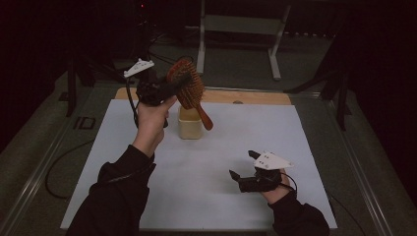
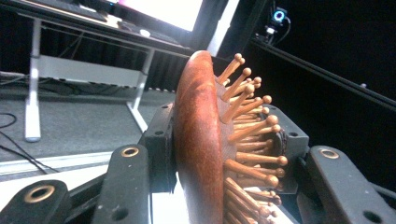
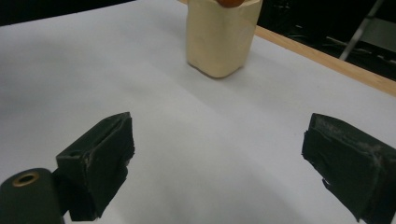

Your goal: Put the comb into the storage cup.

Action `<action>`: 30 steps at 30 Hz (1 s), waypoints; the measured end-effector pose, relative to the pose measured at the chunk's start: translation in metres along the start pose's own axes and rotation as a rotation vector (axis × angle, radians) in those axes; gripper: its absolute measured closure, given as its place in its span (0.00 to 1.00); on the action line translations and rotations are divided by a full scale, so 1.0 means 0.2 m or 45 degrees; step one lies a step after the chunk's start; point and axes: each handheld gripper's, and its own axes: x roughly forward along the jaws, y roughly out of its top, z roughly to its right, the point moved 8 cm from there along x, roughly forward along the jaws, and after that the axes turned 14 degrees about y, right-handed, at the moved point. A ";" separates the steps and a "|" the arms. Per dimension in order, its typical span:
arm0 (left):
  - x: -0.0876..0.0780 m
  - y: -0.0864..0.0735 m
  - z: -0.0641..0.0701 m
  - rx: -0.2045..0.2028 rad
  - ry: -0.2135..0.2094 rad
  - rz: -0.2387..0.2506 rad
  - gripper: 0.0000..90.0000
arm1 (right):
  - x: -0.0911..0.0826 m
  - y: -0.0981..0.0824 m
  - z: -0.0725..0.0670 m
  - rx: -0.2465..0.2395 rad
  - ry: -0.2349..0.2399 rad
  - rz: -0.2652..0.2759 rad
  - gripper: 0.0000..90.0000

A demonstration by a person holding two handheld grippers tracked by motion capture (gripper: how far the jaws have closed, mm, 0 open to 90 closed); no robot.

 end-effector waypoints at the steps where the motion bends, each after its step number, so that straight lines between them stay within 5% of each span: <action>1: 0.00 0.01 -0.01 0.006 0.011 0.003 0.60 | 0.00 0.00 0.00 -0.010 -0.005 -0.001 0.09; 16: 0.05 0.11 -0.18 -0.021 0.137 0.078 0.60 | 0.00 0.00 -0.02 -0.037 -0.013 0.001 0.09; 30: 0.17 -0.01 -0.29 -0.033 0.225 0.049 0.60 | 0.00 0.00 -0.02 -0.049 -0.010 0.007 0.09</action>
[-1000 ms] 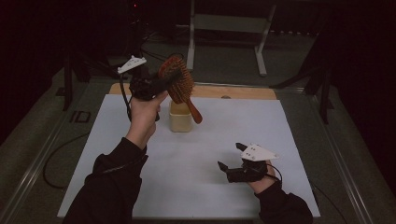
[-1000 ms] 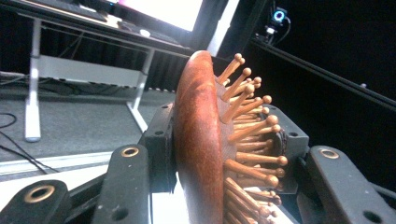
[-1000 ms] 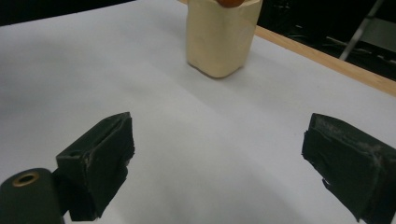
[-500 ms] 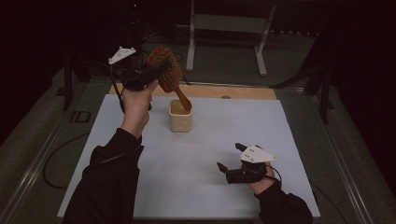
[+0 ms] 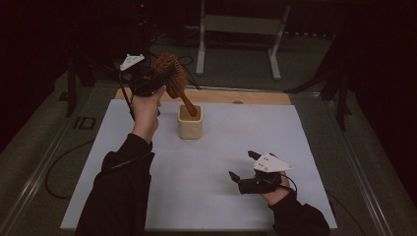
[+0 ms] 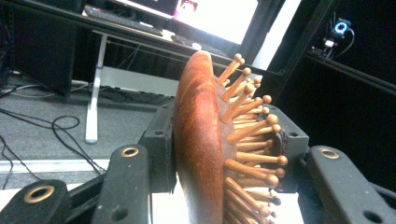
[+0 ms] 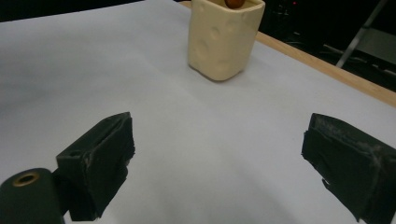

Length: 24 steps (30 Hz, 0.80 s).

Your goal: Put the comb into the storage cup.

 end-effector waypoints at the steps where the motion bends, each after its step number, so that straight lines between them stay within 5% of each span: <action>1: 0.00 0.00 0.00 0.000 0.000 0.000 0.60 | 0.00 0.00 0.00 0.000 0.000 0.000 0.09; 24: 0.16 -0.27 -0.04 -0.022 0.018 -0.116 0.60 | -0.01 0.00 0.01 -0.001 -0.018 0.020 0.09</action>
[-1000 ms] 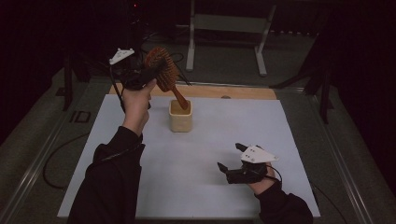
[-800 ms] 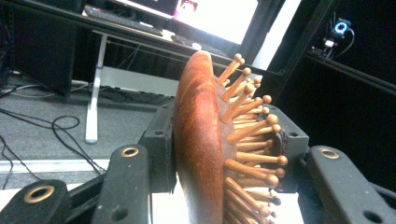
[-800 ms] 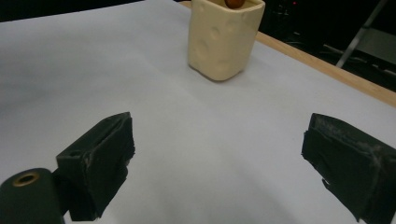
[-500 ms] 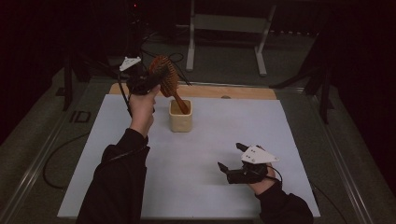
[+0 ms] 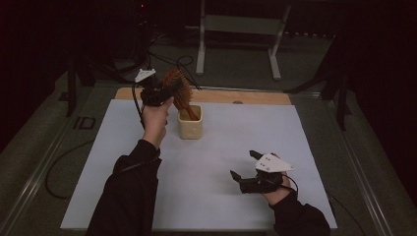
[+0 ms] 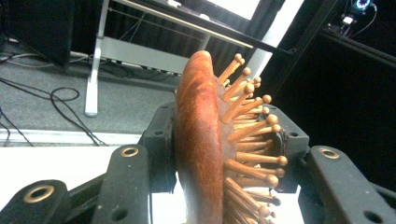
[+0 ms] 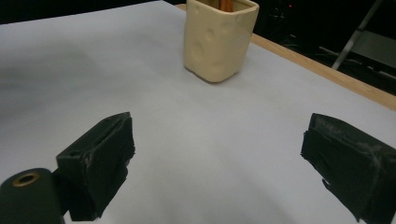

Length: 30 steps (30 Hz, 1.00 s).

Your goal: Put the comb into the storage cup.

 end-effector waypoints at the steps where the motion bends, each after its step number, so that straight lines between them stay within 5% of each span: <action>1: 0.01 -0.01 0.00 0.003 0.000 -0.006 0.60 | 0.00 0.00 0.00 -0.003 -0.001 0.000 0.09; 10: 0.06 -0.09 -0.03 -0.014 0.009 -0.045 0.59 | -0.01 0.00 0.01 -0.001 0.001 -0.001 0.09; 17: 0.07 -0.12 -0.02 0.014 -0.051 -0.051 0.57 | -0.01 0.00 0.01 0.001 -0.003 -0.003 0.09; 21: 0.07 -0.12 -0.04 0.014 -0.042 -0.063 0.54 | -0.01 0.00 0.00 -0.002 -0.003 0.000 0.09; 26: 0.07 -0.12 -0.03 0.072 0.002 -0.098 0.46 | -0.01 0.00 0.01 0.001 -0.006 -0.002 0.09; 30: 0.06 -0.10 -0.03 0.094 0.016 -0.111 0.28 | -0.01 0.00 0.01 0.004 -0.006 0.002 0.09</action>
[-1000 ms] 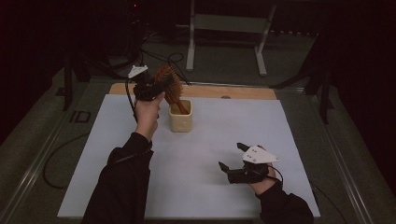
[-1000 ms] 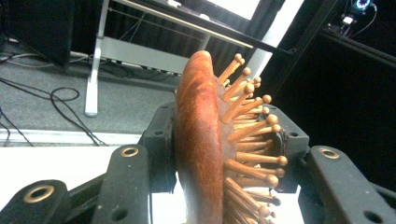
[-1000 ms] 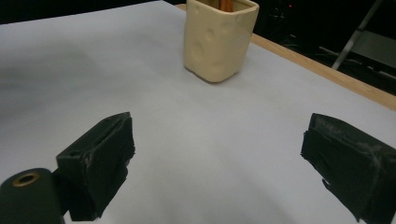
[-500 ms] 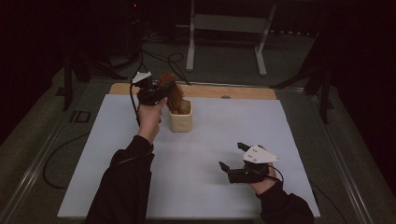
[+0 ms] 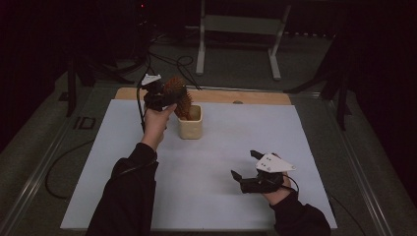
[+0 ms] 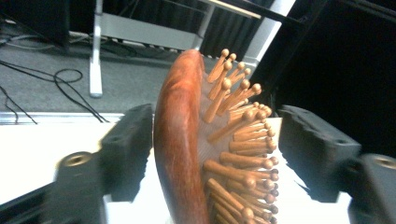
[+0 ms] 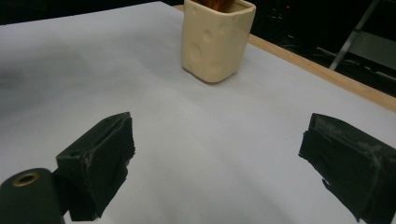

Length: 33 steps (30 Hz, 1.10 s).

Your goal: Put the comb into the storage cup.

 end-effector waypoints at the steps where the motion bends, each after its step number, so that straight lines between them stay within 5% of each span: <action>1: -0.01 0.00 0.00 0.023 -0.012 -0.006 0.23 | 0.00 0.00 0.00 -0.002 -0.001 -0.001 0.09; 9: -0.08 0.03 0.01 0.106 -0.100 -0.012 0.00 | 0.00 0.00 0.01 0.019 -0.003 -0.005 0.09; 20: -0.19 0.04 -0.02 0.279 -0.088 -0.015 0.00 | -0.02 -0.01 0.03 0.022 -0.026 -0.013 0.09; 33: -0.32 0.01 -0.07 0.349 -0.138 -0.025 0.00 | -0.03 -0.02 0.02 0.049 0.002 -0.010 0.09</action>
